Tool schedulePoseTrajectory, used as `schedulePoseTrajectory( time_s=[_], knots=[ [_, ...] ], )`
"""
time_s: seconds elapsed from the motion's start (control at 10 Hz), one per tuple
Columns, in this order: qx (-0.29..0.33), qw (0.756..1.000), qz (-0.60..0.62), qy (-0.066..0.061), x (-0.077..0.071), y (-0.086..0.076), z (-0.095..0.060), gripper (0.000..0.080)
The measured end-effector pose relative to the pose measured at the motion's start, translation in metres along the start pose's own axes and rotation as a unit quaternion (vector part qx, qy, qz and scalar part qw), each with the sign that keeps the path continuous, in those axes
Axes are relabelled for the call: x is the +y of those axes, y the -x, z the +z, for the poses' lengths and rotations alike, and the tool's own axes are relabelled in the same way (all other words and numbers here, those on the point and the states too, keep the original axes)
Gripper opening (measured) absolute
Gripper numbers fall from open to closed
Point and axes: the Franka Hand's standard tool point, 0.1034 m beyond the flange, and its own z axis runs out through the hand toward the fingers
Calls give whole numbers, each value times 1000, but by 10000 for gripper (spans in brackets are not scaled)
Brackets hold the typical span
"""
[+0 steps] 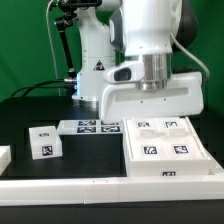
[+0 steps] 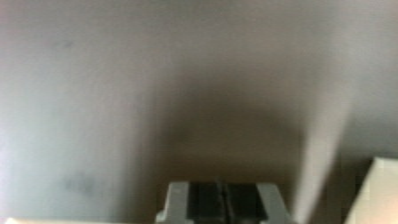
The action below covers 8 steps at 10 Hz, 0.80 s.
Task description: Assemble cabinet
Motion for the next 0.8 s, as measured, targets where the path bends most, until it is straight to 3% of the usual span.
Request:
schedulePoseTrajectory(
  time_s=[0.4,0.8],
  knots=[
    [-17,1000,-12,-2,7,-16,-41,2],
    [-10,1000,-17,-1,9,-13,-34,2]
  ],
)
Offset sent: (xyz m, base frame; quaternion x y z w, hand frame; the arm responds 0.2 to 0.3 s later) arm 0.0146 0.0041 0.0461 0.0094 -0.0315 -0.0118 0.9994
